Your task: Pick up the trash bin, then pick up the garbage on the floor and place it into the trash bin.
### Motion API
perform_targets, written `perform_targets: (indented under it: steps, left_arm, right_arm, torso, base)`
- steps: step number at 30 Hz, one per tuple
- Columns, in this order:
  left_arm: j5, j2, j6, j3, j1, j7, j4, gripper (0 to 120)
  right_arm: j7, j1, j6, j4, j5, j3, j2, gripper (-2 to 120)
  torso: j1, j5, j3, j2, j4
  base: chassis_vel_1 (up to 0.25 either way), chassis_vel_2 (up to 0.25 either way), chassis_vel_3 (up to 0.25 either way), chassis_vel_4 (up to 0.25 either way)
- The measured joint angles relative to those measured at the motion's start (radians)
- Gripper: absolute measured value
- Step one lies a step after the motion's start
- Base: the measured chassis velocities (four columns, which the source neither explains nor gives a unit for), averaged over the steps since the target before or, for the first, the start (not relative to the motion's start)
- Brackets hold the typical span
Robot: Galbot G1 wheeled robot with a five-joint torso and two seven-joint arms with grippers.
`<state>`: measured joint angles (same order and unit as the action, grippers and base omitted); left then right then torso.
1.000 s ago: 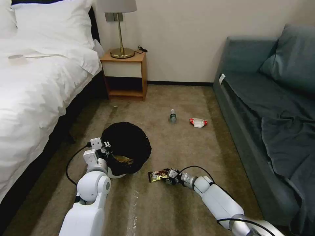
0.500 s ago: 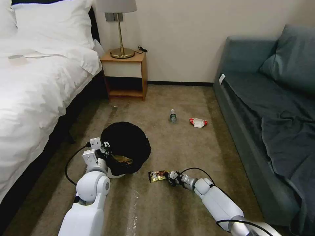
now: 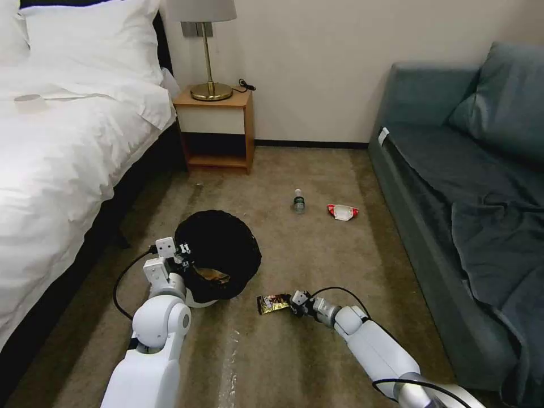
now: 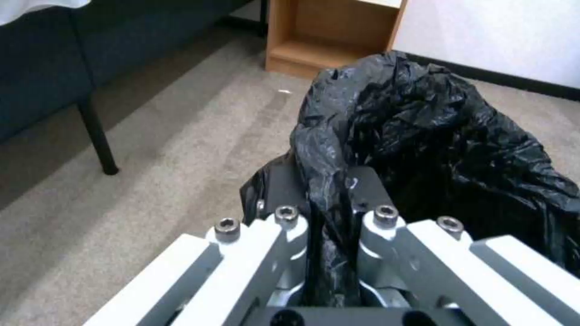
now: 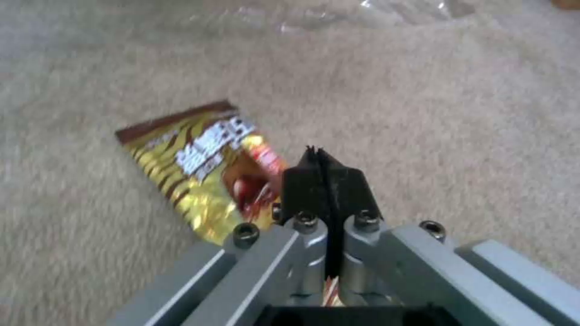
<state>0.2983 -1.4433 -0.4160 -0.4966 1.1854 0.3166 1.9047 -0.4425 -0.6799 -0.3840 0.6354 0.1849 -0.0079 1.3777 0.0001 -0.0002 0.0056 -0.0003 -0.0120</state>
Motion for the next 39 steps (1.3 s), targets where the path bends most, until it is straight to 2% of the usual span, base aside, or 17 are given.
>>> perform_targets:
  steps: [6, 8, 10, 12, 13, 14, 16, 17, 19, 23, 25, 26, 28, 29, 31, 34, 39]
  left_arm:
    - [-0.002, -0.004, 0.0, 0.006, -0.006, 0.0, -0.004, 5]
    - [-0.003, -0.005, 0.0, 0.008, -0.006, 0.0, -0.004, 5]
    - [-0.004, -0.007, 0.0, 0.01, -0.007, 0.0, -0.005, 5]
    - [-0.005, -0.007, 0.0, 0.01, -0.008, 0.0, -0.005, 5]
    - [-0.005, -0.006, 0.0, 0.01, -0.008, 0.0, -0.005, 5]
    - [-0.005, -0.006, 0.0, 0.01, -0.008, 0.0, -0.005, 5]
    - [-0.005, -0.006, 0.0, 0.01, -0.009, 0.0, -0.006, 5]
    - [-0.005, -0.006, 0.0, 0.01, -0.009, 0.0, -0.006, 5]
    - [-0.005, -0.006, 0.0, 0.01, -0.009, 0.0, -0.006, 5]
    - [-0.005, -0.007, 0.0, 0.01, -0.01, 0.0, -0.007, 5]
    - [-0.005, -0.007, 0.0, 0.01, -0.01, 0.0, -0.007, 5]
    - [-0.005, -0.007, 0.0, 0.01, -0.01, 0.0, -0.007, 5]
    - [-0.005, -0.007, 0.0, 0.009, -0.01, 0.0, -0.007, 5]
    - [-0.005, -0.007, 0.0, 0.009, -0.01, 0.0, -0.007, 5]
    - [-0.005, -0.007, 0.0, 0.01, -0.01, 0.0, -0.007, 5]
    - [-0.006, -0.008, 0.0, 0.011, -0.01, 0.0, -0.007, 5]
    - [-0.006, -0.008, 0.0, 0.012, -0.009, 0.0, -0.007, 5]
  right_arm:
    - [0.019, -0.006, 0.02, 0.017, -0.018, 0.003, -0.002, 1]
    - [0.026, -0.008, 0.023, 0.013, -0.017, 0.004, -0.002, 5]
    - [0.044, -0.011, 0.032, -0.007, -0.013, 0.011, 0.006, 17]
    - [0.049, -0.012, 0.034, -0.013, -0.01, 0.015, 0.01, 20]
    - [0.051, -0.013, 0.036, -0.016, -0.006, 0.017, 0.012, 27]
    - [0.051, -0.013, 0.036, -0.016, -0.006, 0.017, 0.012, 27]
    - [0.052, -0.013, 0.037, -0.017, -0.004, 0.018, 0.013, 37]
    - [0.052, -0.013, 0.037, -0.017, -0.004, 0.018, 0.013, 37]
    - [0.051, -0.012, 0.04, -0.016, -0.004, 0.019, 0.014, 50]
    - [0.049, -0.013, 0.04, -0.015, -0.005, 0.019, 0.012, 60]
    - [0.047, -0.022, 0.04, -0.016, -0.003, 0.024, 0.011, 70]
    - [0.047, -0.022, 0.04, -0.016, -0.003, 0.024, 0.011, 70]
    - [0.045, -0.03, 0.04, -0.024, 0.006, 0.039, 0.013, 82]
    - [0.045, -0.03, 0.04, -0.024, 0.006, 0.039, 0.013, 82]
    - [0.042, -0.037, 0.038, -0.031, 0.014, 0.052, 0.017, 93]
    - [0.04, -0.04, 0.036, -0.039, 0.02, 0.063, 0.02, 99]
    - [0.038, -0.04, 0.032, -0.057, 0.028, 0.078, 0.028, 100]
  torso:
    - [0.0, 0.0, 0.0, 0.0, 0.0]
    - [0.0, 0.0, 0.0, 0.0, -0.0001]
    - [0.0, 0.0, 0.0, 0.0, -0.0001]
    - [0.0, 0.0, 0.0, 0.0, -0.0001]
    - [0.0, 0.0, 0.0, 0.0, 0.0]
    - [0.0, 0.0, 0.0, 0.0, 0.0]
    - [0.0, 0.0, 0.0, 0.0, 0.0]
    - [0.0, 0.0, 0.0, 0.0, 0.0]
    - [0.0, 0.0, 0.0, 0.0, -0.0001]
    - [0.0, 0.0, 0.0, 0.0, 0.0]
    - [0.0, 0.0, 0.0, 0.0, -0.0001]
    - [0.0, 0.0, 0.0, 0.0, -0.0001]
    - [0.0, 0.0, 0.0, 0.0, -0.0001]
    - [0.0, 0.0, 0.0, 0.0, -0.0001]
    - [0.0, 0.0, 0.0, 0.0, 0.0]
    - [0.0, 0.0, 0.0, 0.0, 0.0]
    - [0.0, 0.0, 0.0, 0.0, -0.0001]
  base:
    - [0.0, 0.0, 0.0, 0.0]
    - [0.0, 0.0, 0.0, 0.0]
    - [0.0, 0.0, 0.0, 0.0]
    - [0.0, 0.0, 0.0, 0.0]
    - [0.0, 0.0, 0.0, 0.0]
    - [0.0, 0.0, 0.0, 0.0]
    - [0.0, 0.0, 0.0, 0.0]
    - [0.0, 0.0, 0.0, 0.0]
    - [0.0, 0.0, 0.0, 0.0]
    - [0.0, 0.0, 0.0, 0.0]
    - [0.0, 0.0, 0.0, 0.0]
    - [0.0, 0.0, 0.0, 0.0]
    - [0.0, 0.0, 0.0, 0.0]
    - [0.0, 0.0, 0.0, 0.0]
    - [0.0, 0.0, 0.0, 0.0]
    - [0.0, 0.0, 0.0, 0.0]
    - [0.0, 0.0, 0.0, 0.0]
